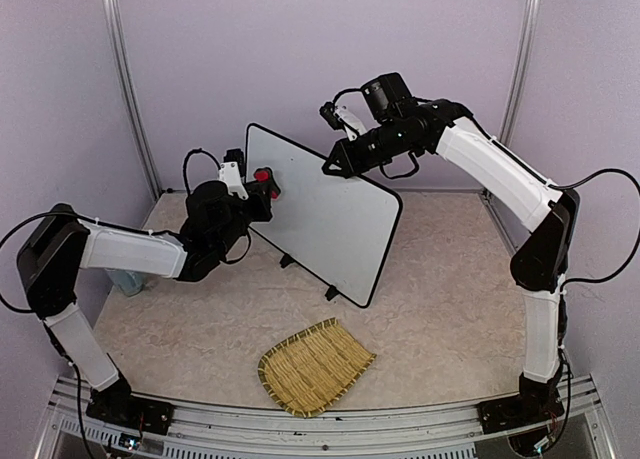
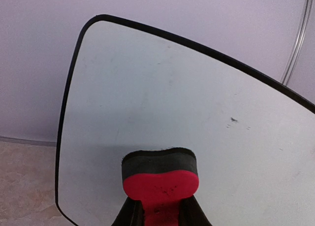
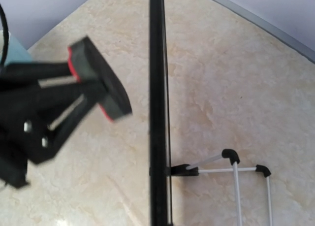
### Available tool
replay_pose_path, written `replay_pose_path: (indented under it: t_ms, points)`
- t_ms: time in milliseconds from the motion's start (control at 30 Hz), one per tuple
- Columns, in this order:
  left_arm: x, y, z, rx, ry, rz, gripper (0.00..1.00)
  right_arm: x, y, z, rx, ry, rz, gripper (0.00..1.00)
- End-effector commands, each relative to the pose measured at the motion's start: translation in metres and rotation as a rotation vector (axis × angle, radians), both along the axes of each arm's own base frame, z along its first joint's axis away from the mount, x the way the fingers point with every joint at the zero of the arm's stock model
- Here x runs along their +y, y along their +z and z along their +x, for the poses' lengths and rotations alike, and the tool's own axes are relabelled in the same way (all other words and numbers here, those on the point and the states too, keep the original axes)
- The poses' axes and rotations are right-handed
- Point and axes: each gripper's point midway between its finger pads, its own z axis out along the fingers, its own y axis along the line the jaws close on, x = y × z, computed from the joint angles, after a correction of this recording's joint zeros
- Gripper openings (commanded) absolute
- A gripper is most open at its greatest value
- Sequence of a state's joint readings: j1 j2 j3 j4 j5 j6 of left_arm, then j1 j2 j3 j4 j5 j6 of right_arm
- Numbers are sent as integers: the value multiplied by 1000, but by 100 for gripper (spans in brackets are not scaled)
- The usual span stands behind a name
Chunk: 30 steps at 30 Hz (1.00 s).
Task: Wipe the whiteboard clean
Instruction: Place the whiteboard eraser at the center of the board.
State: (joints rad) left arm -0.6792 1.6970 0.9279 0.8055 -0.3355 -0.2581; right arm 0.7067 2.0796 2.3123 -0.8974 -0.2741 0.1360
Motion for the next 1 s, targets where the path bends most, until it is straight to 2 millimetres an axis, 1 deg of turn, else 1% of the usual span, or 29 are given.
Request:
replay_pose_path:
  t_ms: [0, 133, 200, 300, 400, 500, 567, 633, 767, 967]
  points:
    - [34, -13, -2, 67, 61, -12, 21, 4, -57, -37, 205, 74, -107, 0]
    - [49, -15, -11, 72, 88, -16, 21, -2, -32, -38, 170, 71, -66, 0]
    - [56, -14, -14, 71, 104, -21, 21, -2, -23, -41, 170, 88, -41, 0]
    - [68, -15, -18, 87, 148, -21, 21, -3, -21, -44, 178, 96, -29, 0]
    - [83, -25, -18, 135, 226, -1, 21, -5, -21, -46, 182, 92, -34, 0]
    - [97, -43, -17, 194, 293, 47, 21, -9, -15, -50, 178, 90, -28, 0]
    - [103, -58, -16, 254, 315, 60, 21, -12, -9, -51, 172, 88, -18, 0]
    - [106, -77, -14, 338, 324, 93, 22, -15, -9, -49, 172, 80, -22, 0]
    - [102, -105, -15, 445, 306, 148, 28, -17, -11, -48, 175, 74, -26, 0]
    - [101, -146, -17, 585, 284, 192, 30, -18, -8, -49, 169, 74, -22, 0]
